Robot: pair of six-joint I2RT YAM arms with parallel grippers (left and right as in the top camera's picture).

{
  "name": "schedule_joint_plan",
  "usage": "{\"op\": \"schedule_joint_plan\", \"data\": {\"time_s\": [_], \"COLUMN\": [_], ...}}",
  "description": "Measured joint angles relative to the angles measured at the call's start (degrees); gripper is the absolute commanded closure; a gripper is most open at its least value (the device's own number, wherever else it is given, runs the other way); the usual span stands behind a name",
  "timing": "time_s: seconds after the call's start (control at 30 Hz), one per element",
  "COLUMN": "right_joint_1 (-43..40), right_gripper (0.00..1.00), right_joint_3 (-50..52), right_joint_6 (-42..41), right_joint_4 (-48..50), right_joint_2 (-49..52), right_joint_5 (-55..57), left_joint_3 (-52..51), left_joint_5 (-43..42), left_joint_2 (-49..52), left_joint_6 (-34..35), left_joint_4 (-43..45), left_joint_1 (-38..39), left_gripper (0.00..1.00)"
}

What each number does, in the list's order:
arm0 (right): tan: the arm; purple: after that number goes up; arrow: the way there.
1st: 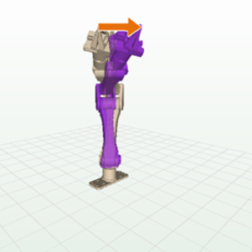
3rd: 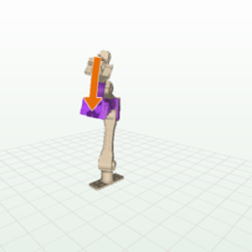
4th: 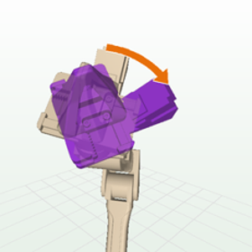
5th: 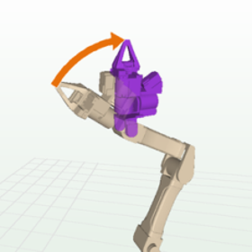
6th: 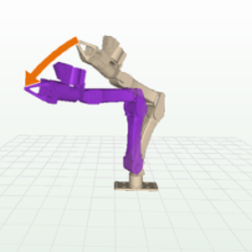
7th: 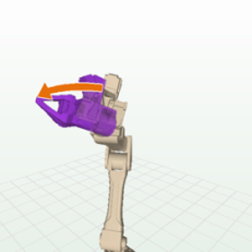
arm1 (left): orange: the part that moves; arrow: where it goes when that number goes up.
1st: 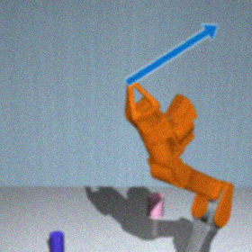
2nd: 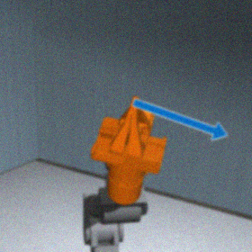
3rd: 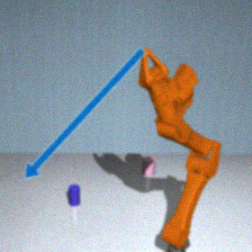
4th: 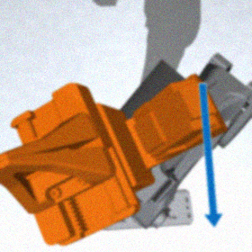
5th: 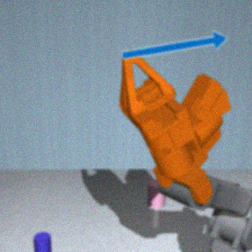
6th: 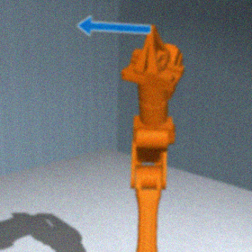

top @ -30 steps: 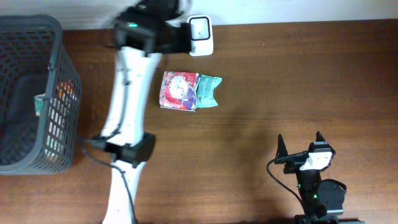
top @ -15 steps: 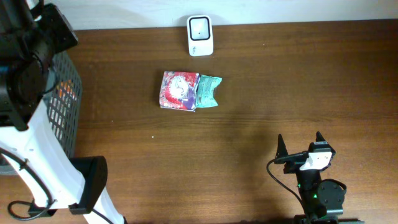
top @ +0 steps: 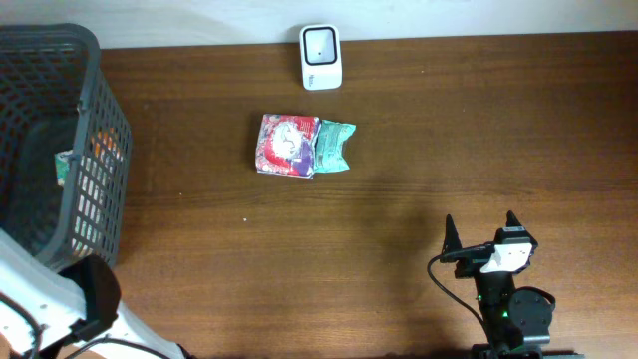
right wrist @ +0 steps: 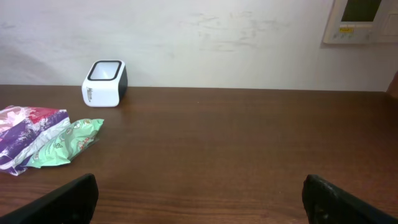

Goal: Scan the item barcode
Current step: 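Reach the left gripper into the basket and grasp the white tube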

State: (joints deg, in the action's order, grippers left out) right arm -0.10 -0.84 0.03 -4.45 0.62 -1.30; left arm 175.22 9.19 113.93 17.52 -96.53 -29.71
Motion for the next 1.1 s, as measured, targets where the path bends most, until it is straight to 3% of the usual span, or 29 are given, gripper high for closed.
{"op": "schedule_joint_plan", "data": {"time_s": [0.17,0.37,0.5,0.67,1.03,1.07,1.1], "right_joint_1": [0.0,0.0,0.0,0.0,0.0,0.0,0.0], "right_gripper": [0.01,0.01,0.01,0.01,0.01,0.01,0.01], "right_joint_3": [0.0,0.0,0.0,0.0,0.0,0.0,0.0], "right_joint_6": [0.0,0.0,0.0,0.0,0.0,0.0,0.0], "right_joint_4": [0.0,0.0,0.0,0.0,0.0,0.0,0.0], "right_joint_2": [0.0,0.0,0.0,0.0,0.0,0.0,0.0], "right_joint_5": [0.0,0.0,0.0,0.0,0.0,0.0,0.0], "left_joint_3": [-15.1,-43.6,-59.8,-69.0,-86.8,-88.4,-89.6], "left_joint_5": [-3.2,-4.3,-8.4,-15.7,-16.5,-16.5,-16.4], "left_joint_2": [-0.4,-0.5,-0.2,-0.1,-0.1,-0.1,-0.1], "left_joint_6": [0.0,-0.8,-8.3,-18.0,-20.4,-20.5,-20.6], "left_joint_4": [2.1,14.4,24.8,30.8,41.7,42.6,43.5], "left_joint_1": [-5.7,-6.5,-6.5,-6.5,-7.0,-7.1,-7.1], "left_gripper": [0.0,0.0,0.0,0.02,0.11,0.13,0.28]}}
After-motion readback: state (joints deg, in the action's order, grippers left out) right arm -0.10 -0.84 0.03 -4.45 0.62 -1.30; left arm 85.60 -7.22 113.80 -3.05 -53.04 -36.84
